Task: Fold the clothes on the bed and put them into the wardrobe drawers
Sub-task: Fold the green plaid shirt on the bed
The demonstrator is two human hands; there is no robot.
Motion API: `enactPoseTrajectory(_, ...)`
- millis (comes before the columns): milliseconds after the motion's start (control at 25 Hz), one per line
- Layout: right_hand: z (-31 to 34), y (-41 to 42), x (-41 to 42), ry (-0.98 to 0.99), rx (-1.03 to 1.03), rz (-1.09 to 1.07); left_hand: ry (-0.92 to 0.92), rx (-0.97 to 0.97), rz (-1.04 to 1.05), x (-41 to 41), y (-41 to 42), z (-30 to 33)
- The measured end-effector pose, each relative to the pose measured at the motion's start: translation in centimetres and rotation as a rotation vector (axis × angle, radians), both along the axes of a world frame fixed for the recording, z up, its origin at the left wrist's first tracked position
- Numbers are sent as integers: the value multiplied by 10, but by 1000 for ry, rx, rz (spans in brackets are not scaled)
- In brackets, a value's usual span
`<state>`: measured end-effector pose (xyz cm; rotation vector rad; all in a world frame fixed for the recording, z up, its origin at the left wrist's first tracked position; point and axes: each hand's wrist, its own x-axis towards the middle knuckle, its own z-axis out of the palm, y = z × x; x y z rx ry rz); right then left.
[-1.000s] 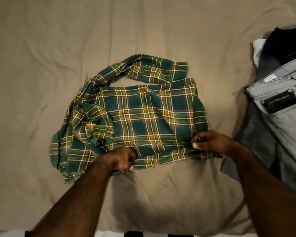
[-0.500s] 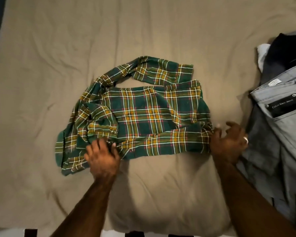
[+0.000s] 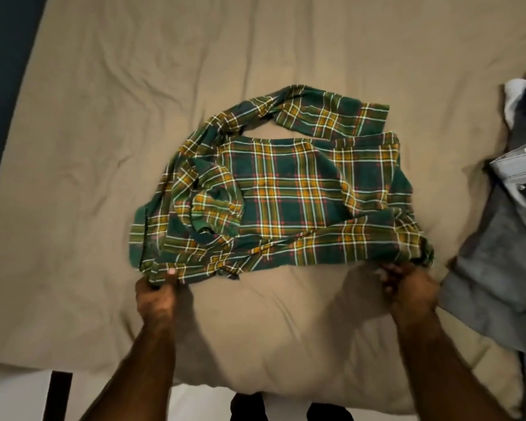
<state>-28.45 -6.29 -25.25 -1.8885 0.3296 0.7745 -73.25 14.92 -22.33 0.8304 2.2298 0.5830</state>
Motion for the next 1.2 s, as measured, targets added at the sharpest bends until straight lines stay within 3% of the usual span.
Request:
enactPoseTrajectory(80, 29, 20, -7, 62, 23, -41, -104, 30, 7, -12, 6, -9)
enactPoseTrajectory(200, 42, 28, -12, 40, 18, -19, -72, 92, 11, -33, 9, -17)
enactPoseTrajectory(280, 40, 24, -16, -36, -56, 28, 67, 139, 52, -57, 13, -21)
enactPoseTrajectory(400, 39, 28, -18, -84, -48, -261, 210, 127, 64, -69, 21, 2)
enactPoseTrajectory(480, 50, 42, -31, -7, -72, -329, 333, 72, -34, -59, 17, 23)
enactPoseTrajectory(560, 63, 41, -41, -195, -298, -165, 609, 153, -248, -48, 9, 38)
enactPoseTrajectory(640, 84, 43, -71, -476, -259, -9, 767, 373, -661, -31, 0, 48)
enactPoseTrajectory(720, 93, 44, -95, -873, -302, 498, 613, 502, -1098, 7, -2, 53)
enactPoseTrajectory(800, 91, 67, -103, -1048, -299, 1102, 418, 348, -1365, 52, 8, 60)
enactPoseTrajectory(880, 92, 102, -102, -924, -325, 1356, 370, 91, -1488, 81, 23, 63)
enactPoseTrajectory(1040, 100, 143, -100, -700, -532, 1641, 586, -272, -1603, 87, 60, 63)
enactPoseTrajectory(1120, 98, 148, -90, -600, -714, 1728, 652, -410, -1645, 83, 71, 66)
enactPoseTrajectory(1200, 97, 151, -80, -556, -778, 1738, 593, -471, -1631, 79, 83, 66)
